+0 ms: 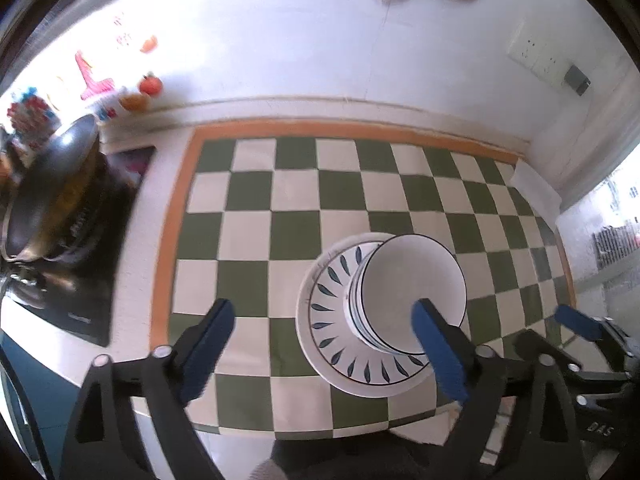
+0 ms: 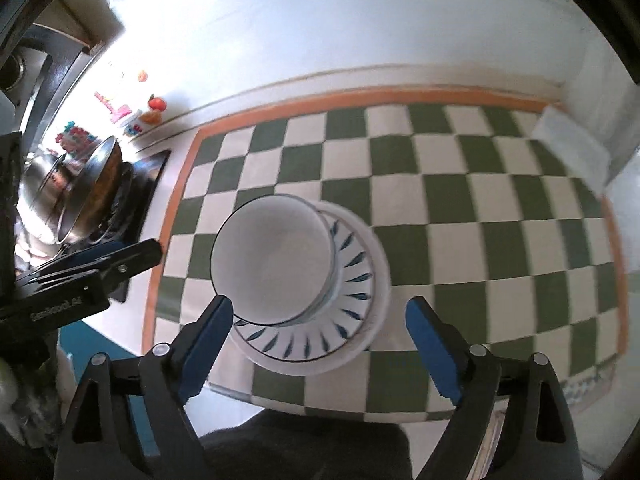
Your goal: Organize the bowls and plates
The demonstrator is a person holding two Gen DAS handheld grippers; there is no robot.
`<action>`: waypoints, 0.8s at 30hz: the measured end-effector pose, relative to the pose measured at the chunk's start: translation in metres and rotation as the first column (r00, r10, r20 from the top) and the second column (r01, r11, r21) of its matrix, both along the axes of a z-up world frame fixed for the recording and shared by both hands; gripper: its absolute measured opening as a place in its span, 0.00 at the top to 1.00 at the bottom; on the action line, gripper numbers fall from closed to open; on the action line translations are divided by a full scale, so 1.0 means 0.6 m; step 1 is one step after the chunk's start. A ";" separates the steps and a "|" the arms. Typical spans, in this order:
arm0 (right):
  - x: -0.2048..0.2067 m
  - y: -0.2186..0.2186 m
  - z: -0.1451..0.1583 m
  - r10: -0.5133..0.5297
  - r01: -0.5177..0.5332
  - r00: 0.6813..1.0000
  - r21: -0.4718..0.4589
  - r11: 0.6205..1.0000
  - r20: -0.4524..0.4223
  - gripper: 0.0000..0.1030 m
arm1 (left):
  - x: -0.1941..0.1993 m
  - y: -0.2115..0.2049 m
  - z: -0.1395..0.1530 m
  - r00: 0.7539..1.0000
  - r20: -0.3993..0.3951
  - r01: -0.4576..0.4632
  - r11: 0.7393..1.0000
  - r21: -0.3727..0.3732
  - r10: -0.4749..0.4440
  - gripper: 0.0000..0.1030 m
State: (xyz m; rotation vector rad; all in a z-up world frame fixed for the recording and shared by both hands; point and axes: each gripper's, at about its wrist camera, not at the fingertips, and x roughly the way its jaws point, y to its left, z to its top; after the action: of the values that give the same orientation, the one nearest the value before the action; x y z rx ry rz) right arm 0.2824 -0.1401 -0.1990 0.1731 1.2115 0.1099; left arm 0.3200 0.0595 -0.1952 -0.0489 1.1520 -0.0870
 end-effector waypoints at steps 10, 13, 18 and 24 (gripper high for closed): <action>-0.079 -0.025 0.102 -0.009 0.020 0.989 -0.073 0.997 0.147 0.07 | -0.103 -0.033 0.062 0.993 0.093 -0.072 0.997 0.016 0.070 0.03; -0.104 -0.034 0.130 -0.005 0.018 0.985 -0.069 0.997 0.173 0.06 | -0.136 -0.042 0.088 0.989 0.126 -0.085 0.996 0.032 0.080 0.03; -0.153 -0.039 0.176 0.004 0.010 0.978 -0.070 0.997 0.207 0.06 | -0.207 -0.051 0.148 0.977 0.195 -0.095 0.995 0.021 0.090 0.03; -0.251 -0.025 0.248 0.020 0.002 0.962 -0.083 0.997 0.272 0.06 | -0.298 -0.056 0.215 0.958 0.275 -0.089 0.996 0.018 0.081 0.03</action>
State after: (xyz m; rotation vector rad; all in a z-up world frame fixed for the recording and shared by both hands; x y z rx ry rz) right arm 0.1318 -0.1551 -0.0500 0.0769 0.9395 0.0883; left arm 0.1415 0.0256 -0.0660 -0.0579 0.8725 0.0002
